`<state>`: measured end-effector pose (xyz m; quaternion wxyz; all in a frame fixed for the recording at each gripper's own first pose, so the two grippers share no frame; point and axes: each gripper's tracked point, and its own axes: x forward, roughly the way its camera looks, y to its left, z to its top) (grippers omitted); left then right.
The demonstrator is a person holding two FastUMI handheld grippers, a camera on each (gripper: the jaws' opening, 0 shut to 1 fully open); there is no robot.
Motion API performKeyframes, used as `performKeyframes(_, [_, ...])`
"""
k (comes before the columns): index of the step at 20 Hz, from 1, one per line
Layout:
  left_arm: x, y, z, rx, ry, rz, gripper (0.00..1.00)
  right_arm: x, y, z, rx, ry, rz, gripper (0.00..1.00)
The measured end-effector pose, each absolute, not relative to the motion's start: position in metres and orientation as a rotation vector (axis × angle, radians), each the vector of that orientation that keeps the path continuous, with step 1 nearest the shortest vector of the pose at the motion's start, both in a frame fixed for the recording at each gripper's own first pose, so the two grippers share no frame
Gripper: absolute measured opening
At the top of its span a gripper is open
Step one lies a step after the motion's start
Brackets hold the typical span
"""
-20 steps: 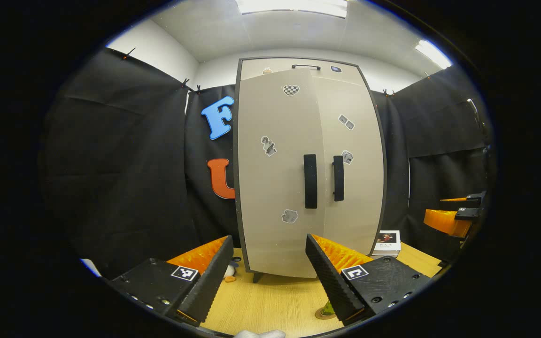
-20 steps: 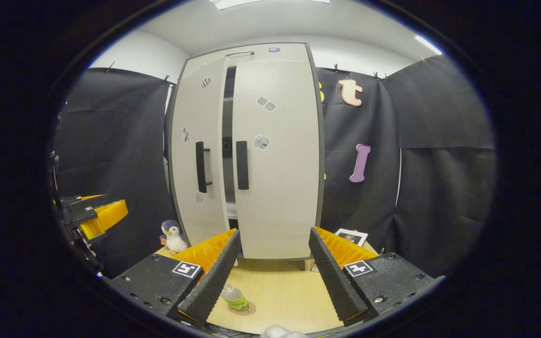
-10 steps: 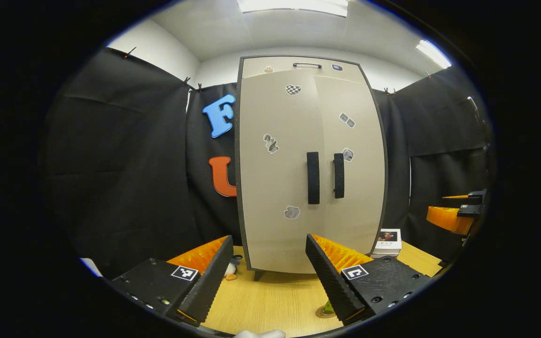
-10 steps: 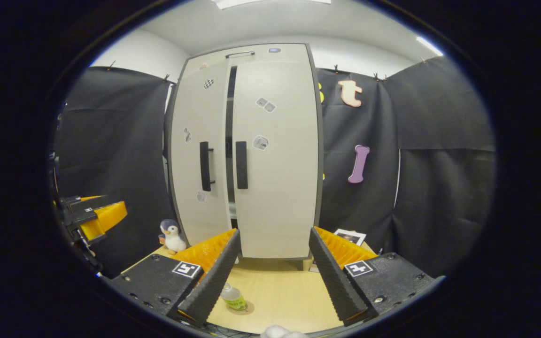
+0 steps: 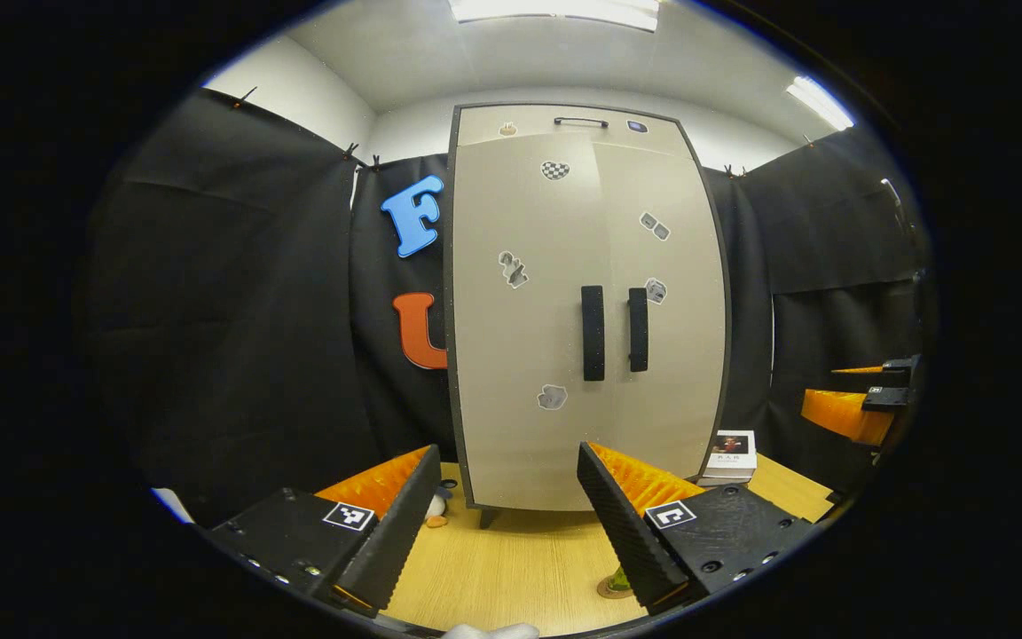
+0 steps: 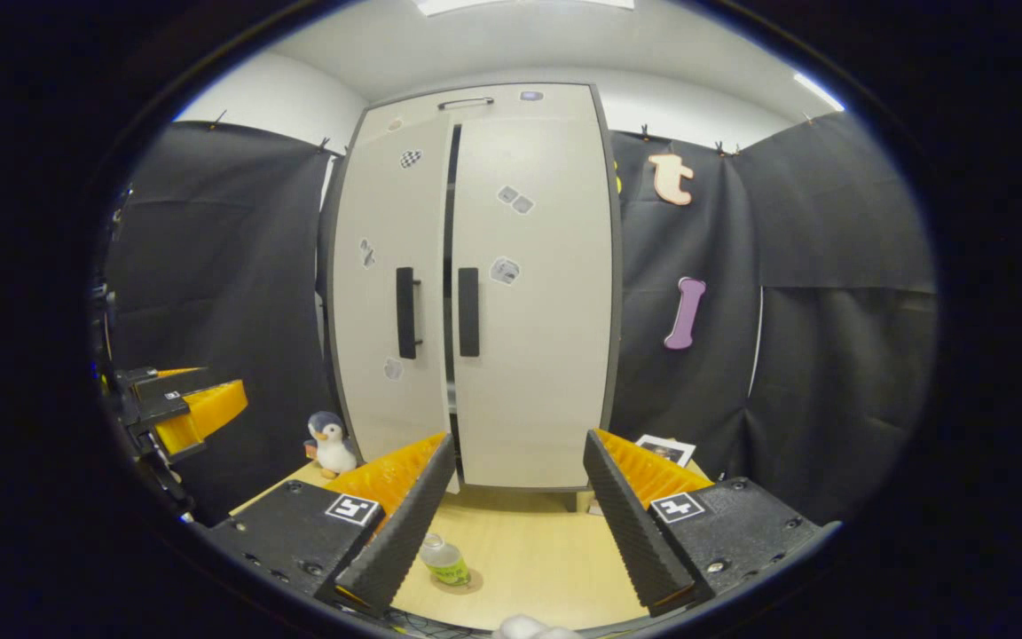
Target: Grasp the bottle in the cabinet with the left hand and place it on the coaster, then close the right door with the right hand and the left door with the left hand.
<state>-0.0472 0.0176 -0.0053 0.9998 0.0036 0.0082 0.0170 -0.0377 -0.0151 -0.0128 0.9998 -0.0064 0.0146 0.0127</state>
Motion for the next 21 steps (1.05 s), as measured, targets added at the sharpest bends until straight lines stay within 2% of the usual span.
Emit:
performKeyframes(3, [-0.0482, 0.0197, -0.0056, 0.010, 0.016, 0.034, 0.95, -0.0385, -0.0126, -0.0133, -0.013, 0.028, 0.027, 0.94])
performKeyframes(4, [-0.0486, 0.0202, -0.0057, 0.010, 0.016, 0.034, 0.95, -0.0390, -0.0120, -0.0129, -0.013, 0.027, 0.027, 0.96])
performKeyframes(21, [-0.0466, 0.0217, -0.0071, 0.004, 0.011, 0.044, 0.95, -0.0390, -0.0129, -0.0109, -0.017, 0.018, 0.023, 0.96])
